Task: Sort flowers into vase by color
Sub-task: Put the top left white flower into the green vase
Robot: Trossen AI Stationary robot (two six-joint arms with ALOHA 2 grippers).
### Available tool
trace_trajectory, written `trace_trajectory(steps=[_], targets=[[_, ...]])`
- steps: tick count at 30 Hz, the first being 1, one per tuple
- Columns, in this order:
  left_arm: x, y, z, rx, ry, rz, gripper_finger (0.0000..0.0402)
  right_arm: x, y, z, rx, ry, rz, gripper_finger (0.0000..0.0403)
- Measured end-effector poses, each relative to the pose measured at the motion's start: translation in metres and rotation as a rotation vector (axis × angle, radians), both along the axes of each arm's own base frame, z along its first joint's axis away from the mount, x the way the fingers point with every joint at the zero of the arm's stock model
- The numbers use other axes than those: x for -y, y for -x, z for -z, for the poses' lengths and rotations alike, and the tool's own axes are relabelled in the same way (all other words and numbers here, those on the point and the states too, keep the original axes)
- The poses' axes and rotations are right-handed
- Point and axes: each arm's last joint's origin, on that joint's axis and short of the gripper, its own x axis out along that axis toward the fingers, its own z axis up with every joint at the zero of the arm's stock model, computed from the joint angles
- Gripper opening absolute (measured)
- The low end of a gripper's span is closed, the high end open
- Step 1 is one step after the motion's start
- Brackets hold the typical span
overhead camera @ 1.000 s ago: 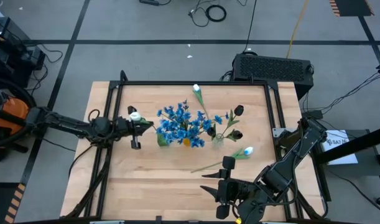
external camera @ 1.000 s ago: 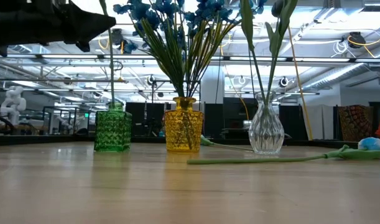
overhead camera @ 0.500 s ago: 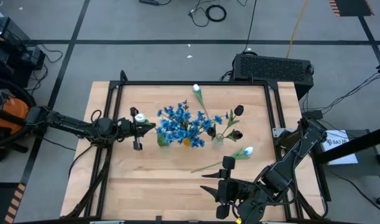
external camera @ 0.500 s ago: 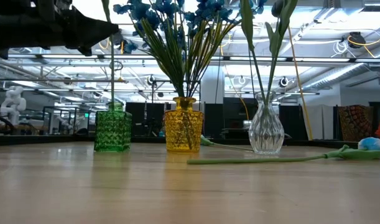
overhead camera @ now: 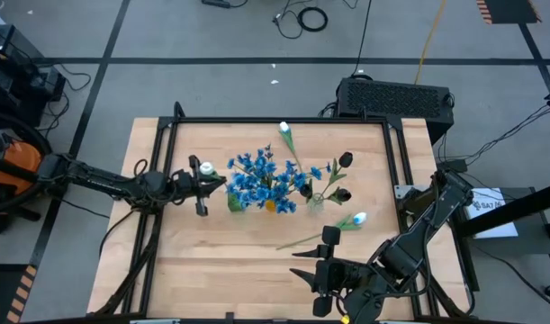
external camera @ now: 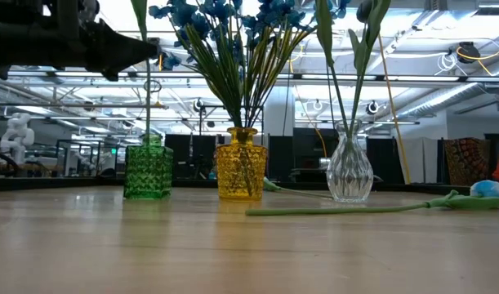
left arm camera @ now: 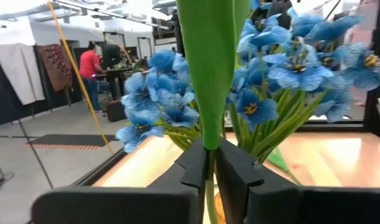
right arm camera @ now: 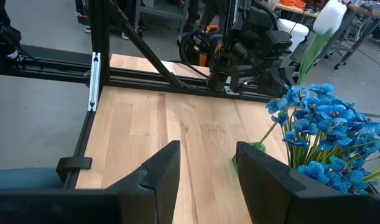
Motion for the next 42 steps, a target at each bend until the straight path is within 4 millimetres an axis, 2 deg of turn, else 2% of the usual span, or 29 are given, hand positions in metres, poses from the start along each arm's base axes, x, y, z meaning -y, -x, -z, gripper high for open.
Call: trace_trajectory(steps=[14, 32, 42], targets=[[-0.003, 0.0, 0.01, -0.096, 0.022, -0.114, 0.0138, 0.0, 0.0, 0.0, -0.002, -0.002, -0.003, 0.0148], [-0.004, 0.001, 0.024, -0.201, 0.153, -0.132, 0.0192, 0.0, 0.0, 0.0, -0.004, -0.004, -0.002, 0.0148], [-0.001, 0.001, 0.027, -0.209, 0.233, -0.118, 0.0197, 0.0, 0.001, 0.001, -0.008, -0.003, -0.001, 0.0148]])
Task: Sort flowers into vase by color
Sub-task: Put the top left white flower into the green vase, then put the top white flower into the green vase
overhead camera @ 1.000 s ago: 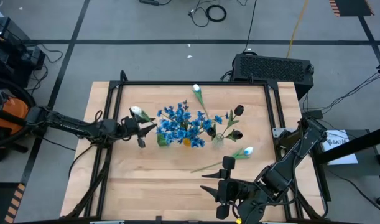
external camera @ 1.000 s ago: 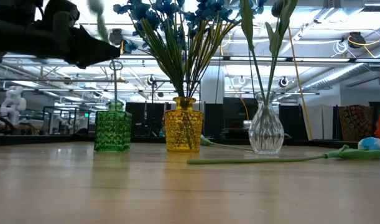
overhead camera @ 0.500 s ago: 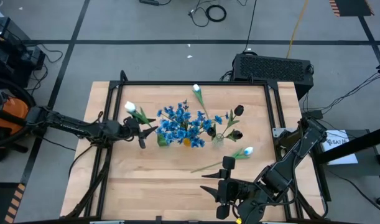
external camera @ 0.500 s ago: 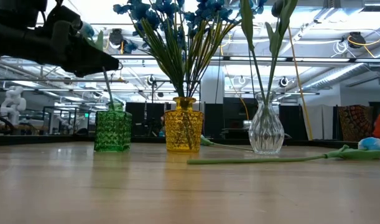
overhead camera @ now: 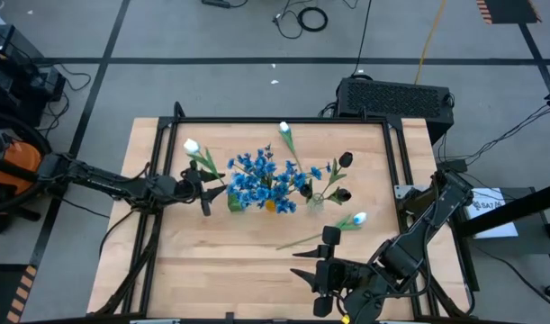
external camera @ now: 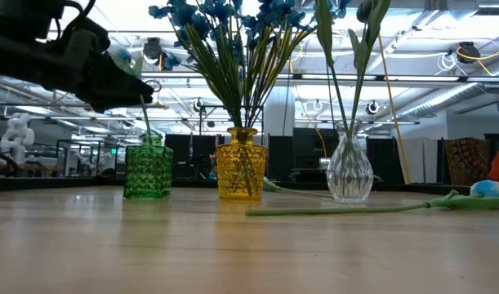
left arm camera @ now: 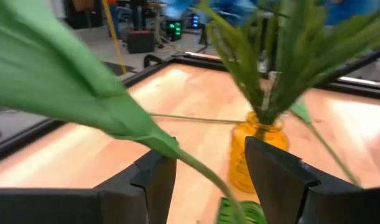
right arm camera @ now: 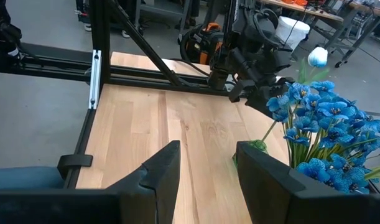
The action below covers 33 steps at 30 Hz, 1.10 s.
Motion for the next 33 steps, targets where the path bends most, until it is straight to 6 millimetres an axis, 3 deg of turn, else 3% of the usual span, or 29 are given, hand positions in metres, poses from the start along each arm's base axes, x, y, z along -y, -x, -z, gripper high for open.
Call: trace_trajectory(steps=[11, 25, 33], targets=[[0.015, 0.001, 0.002, -0.014, 0.057, 0.128, 0.0197, 0.0, 0.0, 0.0, 0.0, -0.001, -0.001, 0.0148], [0.015, 0.005, 0.016, -0.111, 0.221, 0.076, 0.0196, -0.001, 0.0, 0.0, -0.009, -0.016, -0.02, 0.0148], [0.028, 0.007, 0.015, -0.126, 0.288, 0.268, 0.0196, -0.001, 0.0, 0.0, -0.009, -0.016, -0.02, 0.0148]])
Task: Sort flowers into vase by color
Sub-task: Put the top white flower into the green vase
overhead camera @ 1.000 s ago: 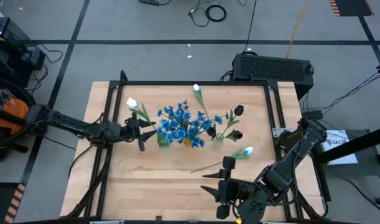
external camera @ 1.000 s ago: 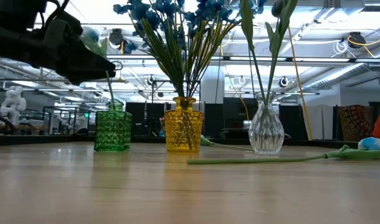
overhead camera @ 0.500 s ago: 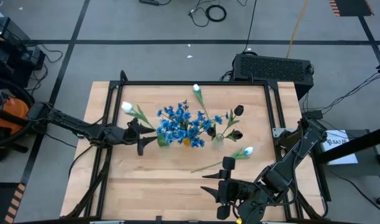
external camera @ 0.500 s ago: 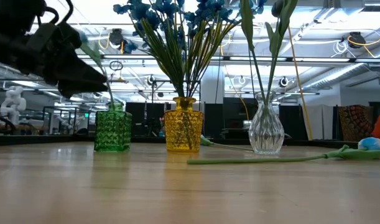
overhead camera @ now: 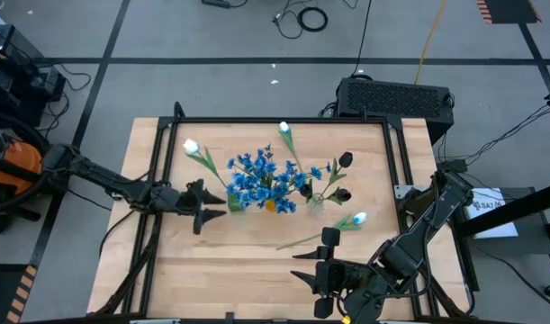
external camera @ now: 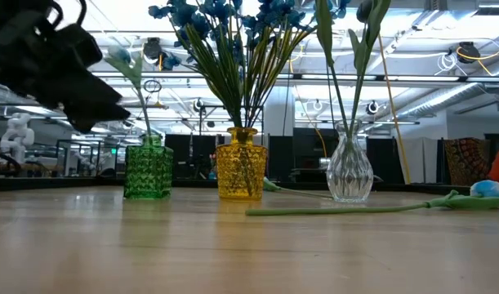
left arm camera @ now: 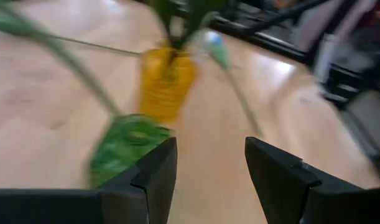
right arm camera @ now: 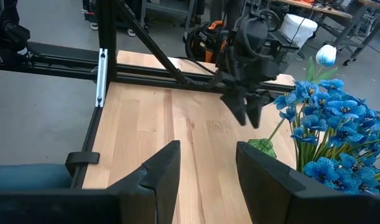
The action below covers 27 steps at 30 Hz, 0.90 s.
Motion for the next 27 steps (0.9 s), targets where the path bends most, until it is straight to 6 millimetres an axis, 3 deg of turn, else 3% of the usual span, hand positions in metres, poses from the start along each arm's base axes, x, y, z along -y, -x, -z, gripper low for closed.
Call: trace_trajectory(steps=[7, 14, 20, 27], targets=[[0.02, 0.001, -0.019, 0.194, -0.003, 0.267, 0.0196, 0.0, 0.0, 0.0, -0.004, 0.015, -0.006, 0.0148], [0.035, 0.001, -0.049, 0.349, -0.057, 0.386, 0.0196, 0.013, 0.011, 0.0, -0.052, 0.101, 0.074, 0.0148], [0.044, -0.007, -0.102, 0.272, -0.159, 0.38, 0.0195, 0.042, 0.038, -0.029, 0.003, 0.149, 0.184, 0.0148], [0.038, -0.005, -0.159, 0.215, -0.328, 0.278, 0.0195, 0.093, 0.08, -0.062, 0.053, 0.169, 0.328, 0.0148]])
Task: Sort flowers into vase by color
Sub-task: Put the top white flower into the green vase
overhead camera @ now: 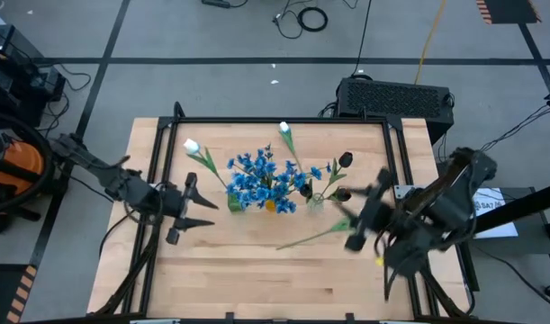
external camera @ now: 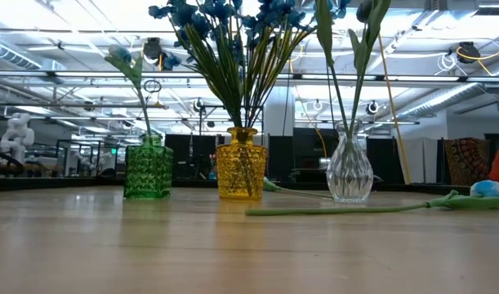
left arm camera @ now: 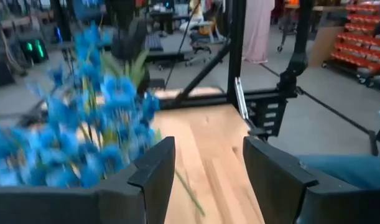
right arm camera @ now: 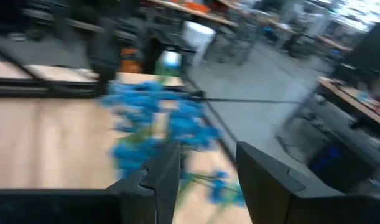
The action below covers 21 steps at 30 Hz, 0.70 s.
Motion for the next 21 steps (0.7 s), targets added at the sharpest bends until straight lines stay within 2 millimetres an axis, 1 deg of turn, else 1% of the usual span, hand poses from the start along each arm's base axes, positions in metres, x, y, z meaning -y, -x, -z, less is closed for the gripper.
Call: trace_trajectory(steps=[3, 5, 8, 9, 12, 15, 18, 21], targets=[[-0.001, 0.001, -0.009, 0.026, -0.022, 0.001, 0.0195, 0.023, 0.017, -0.005, 0.028, 0.009, 0.098, 0.0148], [-0.002, 0.001, -0.01, 0.031, -0.045, -0.019, 0.0195, 0.038, 0.026, -0.007, 0.066, 0.015, 0.174, 0.0148], [-0.003, 0.001, -0.01, 0.037, -0.076, -0.063, 0.0195, 0.059, 0.037, -0.011, 0.175, -0.003, 0.292, 0.0148], [-0.003, 0.001, -0.01, 0.04, -0.084, -0.073, 0.0195, 0.064, 0.039, -0.013, 0.211, -0.012, 0.32, 0.0148], [-0.004, 0.002, -0.011, 0.043, -0.09, -0.084, 0.0195, 0.082, 0.045, -0.015, 0.218, 0.019, 0.38, 0.0148], [-0.006, 0.004, -0.012, 0.055, -0.093, -0.086, 0.0195, 0.103, 0.049, -0.014, 0.192, 0.027, 0.46, 0.0148], [-0.007, 0.007, -0.014, 0.071, -0.098, -0.087, 0.0195, 0.123, 0.053, -0.014, 0.088, 0.028, 0.504, 0.0148], [-0.009, 0.01, -0.016, 0.084, -0.093, -0.091, 0.0195, 0.141, 0.053, -0.018, -0.033, -0.004, 0.5, 0.0148]])
